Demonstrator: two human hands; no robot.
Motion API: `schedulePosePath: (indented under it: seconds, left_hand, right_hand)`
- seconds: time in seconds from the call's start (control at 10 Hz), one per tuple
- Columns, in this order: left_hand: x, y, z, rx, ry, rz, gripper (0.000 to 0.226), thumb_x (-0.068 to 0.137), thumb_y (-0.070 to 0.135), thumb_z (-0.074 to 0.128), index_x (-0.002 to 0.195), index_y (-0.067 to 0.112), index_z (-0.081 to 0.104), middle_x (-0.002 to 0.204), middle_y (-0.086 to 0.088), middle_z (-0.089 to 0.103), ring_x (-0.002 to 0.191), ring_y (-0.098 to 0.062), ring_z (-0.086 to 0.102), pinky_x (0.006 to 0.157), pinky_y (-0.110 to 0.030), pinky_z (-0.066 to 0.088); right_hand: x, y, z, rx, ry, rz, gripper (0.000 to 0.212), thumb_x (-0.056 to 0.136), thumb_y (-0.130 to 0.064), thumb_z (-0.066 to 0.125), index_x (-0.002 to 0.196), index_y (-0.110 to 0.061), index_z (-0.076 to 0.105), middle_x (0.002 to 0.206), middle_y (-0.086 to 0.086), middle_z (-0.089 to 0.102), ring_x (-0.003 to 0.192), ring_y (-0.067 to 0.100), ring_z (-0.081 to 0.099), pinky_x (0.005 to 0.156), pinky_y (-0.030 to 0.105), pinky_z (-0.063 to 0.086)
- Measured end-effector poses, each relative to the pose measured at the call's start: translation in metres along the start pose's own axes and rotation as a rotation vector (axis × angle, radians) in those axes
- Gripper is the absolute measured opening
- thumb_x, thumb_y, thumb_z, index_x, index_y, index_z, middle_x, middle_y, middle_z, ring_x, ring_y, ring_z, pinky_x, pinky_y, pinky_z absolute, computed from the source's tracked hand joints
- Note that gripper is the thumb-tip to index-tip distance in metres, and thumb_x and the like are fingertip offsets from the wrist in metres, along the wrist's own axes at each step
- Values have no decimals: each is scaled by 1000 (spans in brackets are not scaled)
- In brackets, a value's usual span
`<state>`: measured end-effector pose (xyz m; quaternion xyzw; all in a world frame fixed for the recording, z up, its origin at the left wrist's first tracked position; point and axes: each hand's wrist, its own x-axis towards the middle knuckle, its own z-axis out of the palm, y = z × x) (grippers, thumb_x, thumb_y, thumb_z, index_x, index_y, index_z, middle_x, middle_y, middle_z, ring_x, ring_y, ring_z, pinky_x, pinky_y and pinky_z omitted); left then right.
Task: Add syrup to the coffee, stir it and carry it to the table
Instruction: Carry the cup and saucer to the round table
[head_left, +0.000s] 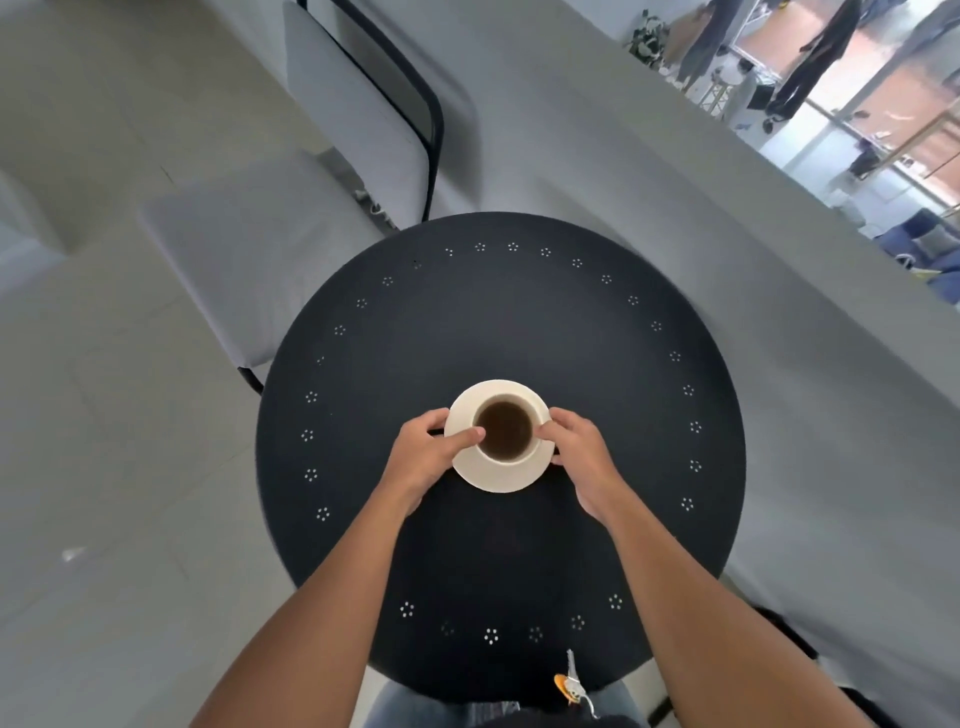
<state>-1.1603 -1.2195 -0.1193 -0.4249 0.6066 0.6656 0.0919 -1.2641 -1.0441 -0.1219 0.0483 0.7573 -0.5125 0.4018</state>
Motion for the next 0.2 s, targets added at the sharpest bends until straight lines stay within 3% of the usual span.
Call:
schedulePosePath:
  seconds: [0.1,0.2]
  left_hand:
    - [21,2,-3,20,-3,-7,21,86,26,84,100,34,72,106,14,72,105,-13,71,107,-49,55]
    - [18,2,0,27,41,19,46,87,37,82,128,22,70,118,14,72,114,-15,70,108,-44,55]
  right_hand:
    - [18,-2,2,24,10,35,29,75,-32,64,97,-16,75,114,16,70,112,34,63,103,52,47]
    - [18,2,2,20,21,46,42,70,-48,68,108,-30,75,137,7,60,122,22,60,110,52,45]
